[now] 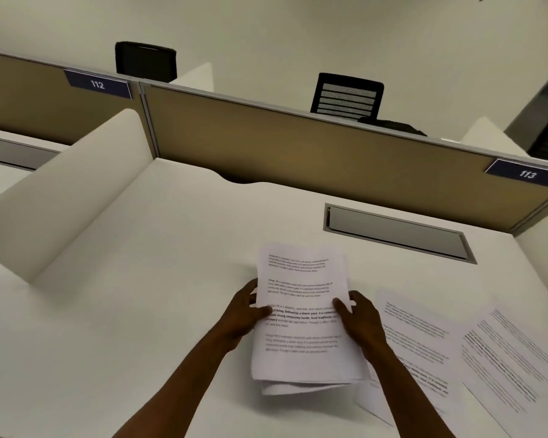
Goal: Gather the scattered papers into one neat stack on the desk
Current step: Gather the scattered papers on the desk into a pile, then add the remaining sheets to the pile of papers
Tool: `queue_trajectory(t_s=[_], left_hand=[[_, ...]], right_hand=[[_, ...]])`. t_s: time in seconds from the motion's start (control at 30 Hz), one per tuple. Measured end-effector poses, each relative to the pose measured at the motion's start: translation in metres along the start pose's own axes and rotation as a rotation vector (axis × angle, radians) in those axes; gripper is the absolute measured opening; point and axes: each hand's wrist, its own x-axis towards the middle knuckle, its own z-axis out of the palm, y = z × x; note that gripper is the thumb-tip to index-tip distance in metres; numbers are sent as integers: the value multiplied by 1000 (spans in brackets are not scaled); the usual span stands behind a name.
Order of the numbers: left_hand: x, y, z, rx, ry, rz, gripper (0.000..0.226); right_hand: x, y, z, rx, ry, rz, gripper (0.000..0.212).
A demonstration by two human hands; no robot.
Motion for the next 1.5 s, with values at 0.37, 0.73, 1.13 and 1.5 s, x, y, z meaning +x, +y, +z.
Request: queue_trajectory(t_s=[0.37, 0.73, 1.13, 1.5], left_hand=[[51, 8, 38, 238, 102, 22, 89], [45, 14, 34, 447, 269, 228, 89], [-29, -64, 172, 819, -315, 467, 71], [-32, -121, 196, 1179, -468, 537, 89]], right_hand=[[29, 6, -8, -21, 81, 68, 65], [27, 7, -7, 30, 241, 3, 61], [-87, 125, -78, -142, 633, 329, 66], [-101, 135, -78, -473, 365, 374, 88]])
